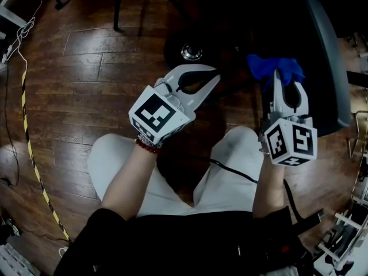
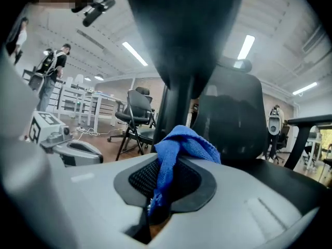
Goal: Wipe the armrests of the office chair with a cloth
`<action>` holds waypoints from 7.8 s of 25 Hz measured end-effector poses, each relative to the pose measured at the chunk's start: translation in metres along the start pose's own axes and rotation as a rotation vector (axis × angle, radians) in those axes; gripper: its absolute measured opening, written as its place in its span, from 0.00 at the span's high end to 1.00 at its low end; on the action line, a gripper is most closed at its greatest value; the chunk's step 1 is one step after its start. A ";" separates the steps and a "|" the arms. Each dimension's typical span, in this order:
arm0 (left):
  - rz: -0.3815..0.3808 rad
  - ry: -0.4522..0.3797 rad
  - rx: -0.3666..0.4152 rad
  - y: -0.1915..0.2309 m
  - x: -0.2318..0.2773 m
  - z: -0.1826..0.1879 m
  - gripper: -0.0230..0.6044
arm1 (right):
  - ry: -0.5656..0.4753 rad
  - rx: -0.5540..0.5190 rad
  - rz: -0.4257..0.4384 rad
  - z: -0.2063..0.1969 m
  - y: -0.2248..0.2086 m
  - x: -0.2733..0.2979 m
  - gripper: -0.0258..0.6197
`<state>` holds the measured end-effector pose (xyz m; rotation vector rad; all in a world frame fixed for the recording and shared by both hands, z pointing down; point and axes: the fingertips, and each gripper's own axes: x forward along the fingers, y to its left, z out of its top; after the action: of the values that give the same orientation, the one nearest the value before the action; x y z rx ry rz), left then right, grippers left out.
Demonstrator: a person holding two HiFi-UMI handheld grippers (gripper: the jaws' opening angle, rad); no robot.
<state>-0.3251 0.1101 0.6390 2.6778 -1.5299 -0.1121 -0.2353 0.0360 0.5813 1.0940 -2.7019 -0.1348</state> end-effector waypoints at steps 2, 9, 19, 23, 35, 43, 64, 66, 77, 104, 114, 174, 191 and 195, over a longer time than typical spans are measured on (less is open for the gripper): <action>-0.001 -0.002 -0.001 -0.001 -0.001 0.000 0.95 | -0.067 -0.058 0.041 0.004 0.028 -0.008 0.88; -0.015 -0.033 0.077 -0.002 -0.006 0.007 0.95 | -0.281 -0.178 -0.080 0.028 0.064 0.001 0.88; -0.057 0.032 0.285 -0.024 0.005 -0.013 0.96 | -0.372 -0.264 -0.262 0.042 0.038 0.023 0.88; -0.048 0.015 0.275 -0.021 0.003 -0.004 0.96 | -0.343 -0.263 -0.281 0.027 0.036 0.048 0.88; -0.008 0.052 0.299 -0.005 -0.010 -0.008 0.96 | -0.053 -0.123 -0.212 -0.065 0.039 0.104 0.88; 0.017 0.051 0.224 0.012 -0.014 -0.013 0.96 | -0.207 -0.132 -0.227 0.005 0.033 0.076 0.88; 0.008 0.077 0.222 0.014 -0.012 -0.015 0.96 | -0.190 -0.242 -0.385 0.028 0.030 0.065 0.88; 0.008 0.073 0.221 0.014 -0.012 -0.014 0.96 | -0.145 -0.211 -0.384 0.011 0.023 0.070 0.88; 0.018 0.061 0.200 0.013 -0.007 -0.008 0.96 | 0.049 -0.119 -0.297 -0.078 0.028 0.087 0.88; -0.250 0.072 -0.106 -0.287 -0.007 0.369 0.96 | 0.106 0.049 -0.048 0.211 -0.137 -0.394 0.88; -0.379 -0.048 -0.216 -0.406 0.190 0.518 0.96 | -0.019 0.058 -0.659 0.311 -0.403 -0.625 0.88; 0.772 -0.510 -0.445 -0.349 0.511 0.460 0.96 | 0.479 -0.398 1.057 0.119 -0.595 0.008 0.88; 0.672 -0.182 -0.356 -0.345 0.547 0.374 0.96 | 0.636 -0.650 1.295 0.126 -0.565 -0.035 0.88; 0.692 -0.218 -0.399 -0.355 0.544 0.370 0.96 | 0.653 -0.743 1.276 0.121 -0.560 -0.042 0.88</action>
<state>0.2220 -0.1833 0.2218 1.7734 -2.1253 -0.6071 0.1434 -0.3366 0.3629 -0.7060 -1.9406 -0.4003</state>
